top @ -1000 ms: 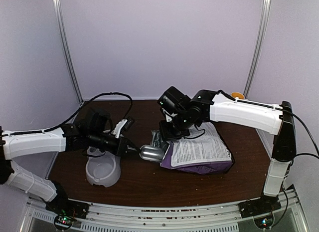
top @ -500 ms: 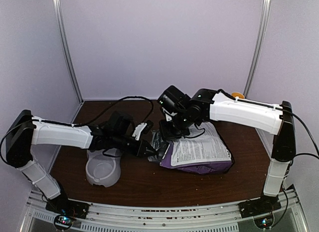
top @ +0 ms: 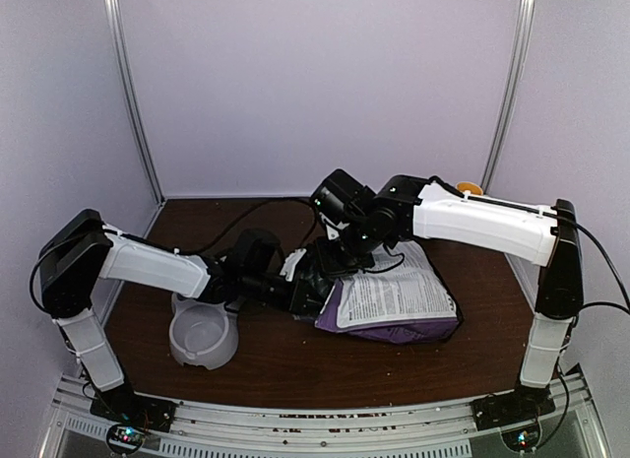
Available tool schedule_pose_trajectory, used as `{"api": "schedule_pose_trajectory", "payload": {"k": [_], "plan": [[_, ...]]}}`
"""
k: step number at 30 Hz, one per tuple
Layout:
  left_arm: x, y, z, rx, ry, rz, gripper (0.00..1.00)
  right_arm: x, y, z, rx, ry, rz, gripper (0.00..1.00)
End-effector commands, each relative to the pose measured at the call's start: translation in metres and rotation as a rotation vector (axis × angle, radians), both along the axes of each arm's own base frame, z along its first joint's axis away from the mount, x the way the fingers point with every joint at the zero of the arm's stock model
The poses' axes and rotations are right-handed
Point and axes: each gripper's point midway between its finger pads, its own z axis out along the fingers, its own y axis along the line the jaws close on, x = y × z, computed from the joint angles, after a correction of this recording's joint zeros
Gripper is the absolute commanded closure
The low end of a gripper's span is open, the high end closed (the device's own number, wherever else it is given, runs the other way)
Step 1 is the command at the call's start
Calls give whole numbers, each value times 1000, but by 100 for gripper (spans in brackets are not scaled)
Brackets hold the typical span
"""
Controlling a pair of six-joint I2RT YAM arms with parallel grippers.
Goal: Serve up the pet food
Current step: Insert the spatula into the pet food bag, then collect the pet food from the pet food bag.
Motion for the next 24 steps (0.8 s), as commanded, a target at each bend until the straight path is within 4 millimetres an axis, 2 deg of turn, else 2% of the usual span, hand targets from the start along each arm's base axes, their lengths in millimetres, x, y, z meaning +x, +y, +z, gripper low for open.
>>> {"api": "schedule_pose_trajectory", "payload": {"k": [1,24], "plan": [[-1,-19,20,-120,12,-27,100,8,17,37,112,-71,9,100],[-9,-23,40,-250,91,-22,100,7,14,36,111,-76,6,100]]}}
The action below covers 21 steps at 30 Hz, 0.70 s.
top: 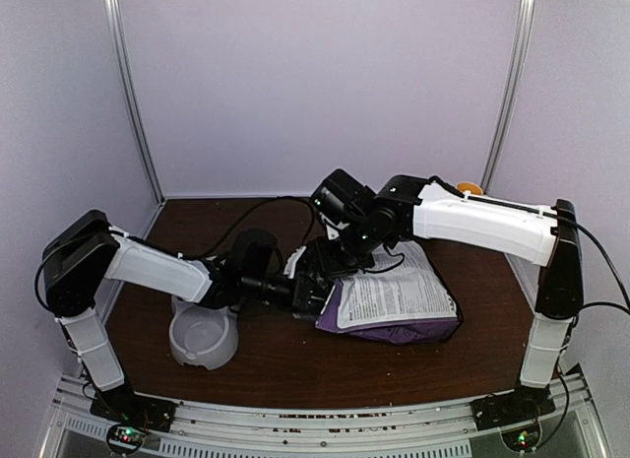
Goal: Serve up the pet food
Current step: Collect the pet food from the pet food bag.
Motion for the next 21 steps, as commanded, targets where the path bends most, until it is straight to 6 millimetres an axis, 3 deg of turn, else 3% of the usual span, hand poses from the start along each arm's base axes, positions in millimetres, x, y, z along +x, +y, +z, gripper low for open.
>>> {"api": "schedule_pose_trajectory", "payload": {"k": [1,21], "plan": [[-5,-9,26,-116,-12,-27,100,6,14,36,111,-77,6,100],[-13,-2,50,-199,16,-9,100,6,10,38,106,-83,0,100]]}}
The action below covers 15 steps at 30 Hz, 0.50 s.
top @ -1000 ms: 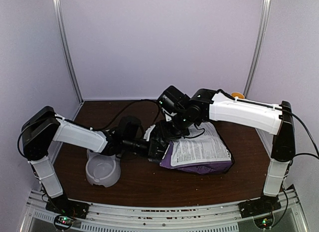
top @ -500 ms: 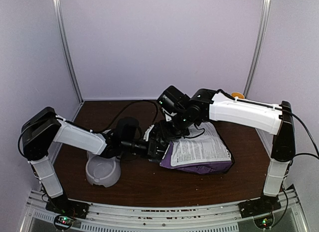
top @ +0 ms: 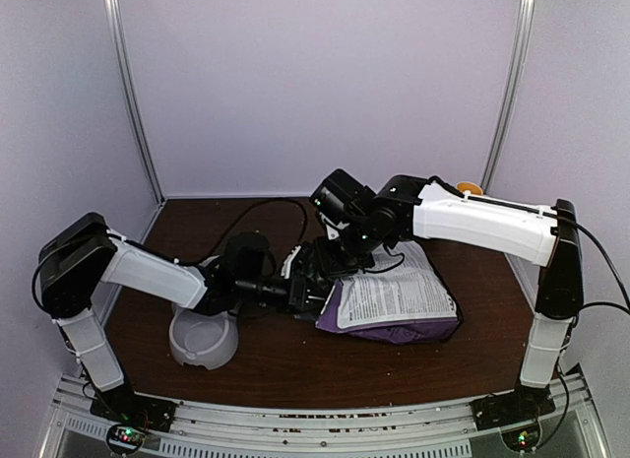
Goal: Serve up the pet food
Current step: Collect the pet food from the pet food bag.
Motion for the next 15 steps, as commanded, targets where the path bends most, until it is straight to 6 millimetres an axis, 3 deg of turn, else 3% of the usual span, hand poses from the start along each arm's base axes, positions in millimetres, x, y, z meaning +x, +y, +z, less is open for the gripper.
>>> {"api": "schedule_pose_trajectory", "payload": {"k": [1,15], "plan": [[-4,-2,41,-108,-66,-17,100,6,10,38,106,-82,0,100],[-10,8,56,-143,-69,5,100,5,6,37,104,-86,-6,100]]}}
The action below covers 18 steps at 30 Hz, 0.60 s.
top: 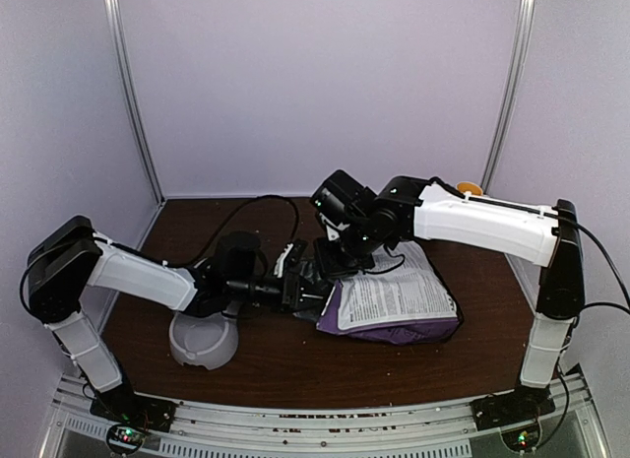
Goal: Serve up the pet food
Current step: Collect the pet food from the pet food bag.
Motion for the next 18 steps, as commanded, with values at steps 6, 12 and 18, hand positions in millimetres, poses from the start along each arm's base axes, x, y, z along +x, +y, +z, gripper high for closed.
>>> {"api": "schedule_pose_trajectory", "payload": {"k": [6,12,18], "plan": [[-8,5,49,-125,-84,-11,100,5,5,38,107,-86,-13,100],[-8,11,54,-123,-91,2,100,5,4,37,106,-84,-13,100],[-9,16,57,-118,-96,11,100,4,3,36,107,-84,-14,100]]}}
